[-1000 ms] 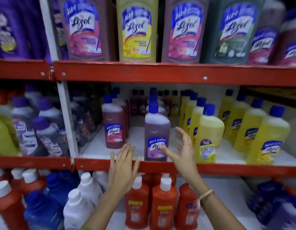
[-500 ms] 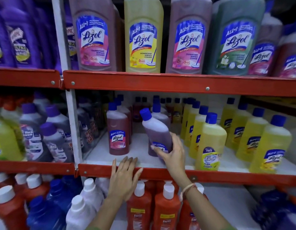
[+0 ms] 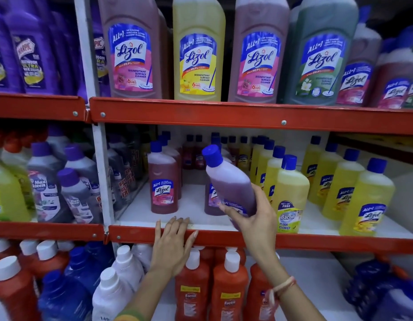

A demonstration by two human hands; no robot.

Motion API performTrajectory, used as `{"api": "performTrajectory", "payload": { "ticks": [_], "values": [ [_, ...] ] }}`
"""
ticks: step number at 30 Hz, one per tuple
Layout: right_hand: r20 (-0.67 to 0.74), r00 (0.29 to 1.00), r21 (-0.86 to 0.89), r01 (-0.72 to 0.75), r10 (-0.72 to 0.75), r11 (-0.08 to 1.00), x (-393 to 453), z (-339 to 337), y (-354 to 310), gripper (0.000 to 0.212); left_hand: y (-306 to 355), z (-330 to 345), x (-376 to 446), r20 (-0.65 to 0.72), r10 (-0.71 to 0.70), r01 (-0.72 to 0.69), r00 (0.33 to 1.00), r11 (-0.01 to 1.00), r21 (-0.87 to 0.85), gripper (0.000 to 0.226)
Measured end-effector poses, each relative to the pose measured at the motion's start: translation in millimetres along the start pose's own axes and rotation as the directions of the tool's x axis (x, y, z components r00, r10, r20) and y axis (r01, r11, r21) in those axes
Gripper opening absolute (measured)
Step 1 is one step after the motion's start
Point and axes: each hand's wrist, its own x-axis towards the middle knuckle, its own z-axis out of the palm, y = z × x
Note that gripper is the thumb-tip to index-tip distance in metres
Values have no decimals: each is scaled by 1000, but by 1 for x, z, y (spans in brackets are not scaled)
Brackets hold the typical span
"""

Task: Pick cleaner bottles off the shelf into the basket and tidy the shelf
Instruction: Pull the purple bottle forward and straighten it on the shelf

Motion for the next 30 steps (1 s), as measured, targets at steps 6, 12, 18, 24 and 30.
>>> {"api": "performTrajectory", "payload": {
  "ticks": [6, 12, 18, 24, 30],
  "values": [
    [410, 900, 578, -380, 146, 722, 17, -15, -7, 74, -1, 1, 0, -14, 16, -16, 1000, 1000, 14, 70],
    [673, 737, 698, -602, -66, 387, 19, -18, -4, 55, -6, 4, 0, -98, 99, -96, 990, 995, 35, 45],
    [713, 687, 689, -649, -140, 322, 21, -27, -6, 68, -13, 9, 0, -19, 88, -87, 996, 996, 34, 58],
    [678, 735, 615, -591, 33, 522, 41, -28, -3, 77, -5, 0, -2, -15, 43, -43, 999, 999, 8, 58],
    [601, 771, 421, -529, 210, 737, 60, -2, 8, 63, -8, -1, -2, 60, 49, -52, 997, 998, 46, 59]
  ]
}}
